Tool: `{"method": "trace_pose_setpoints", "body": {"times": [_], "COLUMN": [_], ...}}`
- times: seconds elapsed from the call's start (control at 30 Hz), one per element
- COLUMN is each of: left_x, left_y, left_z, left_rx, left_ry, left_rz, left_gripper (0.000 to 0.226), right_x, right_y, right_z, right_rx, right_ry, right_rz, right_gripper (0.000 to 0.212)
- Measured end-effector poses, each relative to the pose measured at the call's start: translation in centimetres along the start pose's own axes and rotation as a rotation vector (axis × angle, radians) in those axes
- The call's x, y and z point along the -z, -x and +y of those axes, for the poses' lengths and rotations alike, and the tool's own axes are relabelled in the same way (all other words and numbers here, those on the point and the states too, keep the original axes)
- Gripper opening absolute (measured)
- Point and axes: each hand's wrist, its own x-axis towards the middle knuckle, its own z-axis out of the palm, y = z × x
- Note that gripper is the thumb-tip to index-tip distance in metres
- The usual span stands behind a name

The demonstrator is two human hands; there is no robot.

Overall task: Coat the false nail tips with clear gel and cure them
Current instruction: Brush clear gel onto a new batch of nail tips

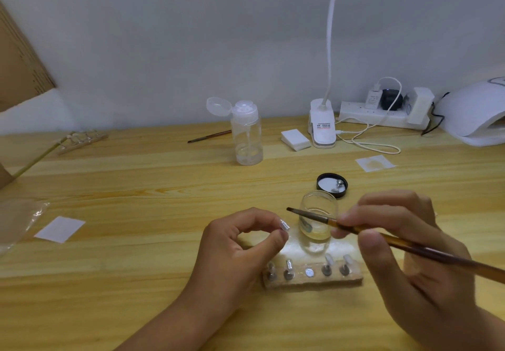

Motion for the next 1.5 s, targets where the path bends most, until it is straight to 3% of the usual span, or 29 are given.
{"method": "trace_pose_setpoints", "body": {"times": [1.5], "left_x": [0.04], "left_y": [0.06], "left_z": [0.6], "left_rx": [-0.021], "left_ry": [-0.013], "left_rz": [-0.005], "left_gripper": [0.008], "right_x": [-0.37], "right_y": [-0.04], "right_z": [0.12], "right_rx": [0.022], "right_ry": [0.027], "right_rz": [-0.043], "right_gripper": [0.012]}}
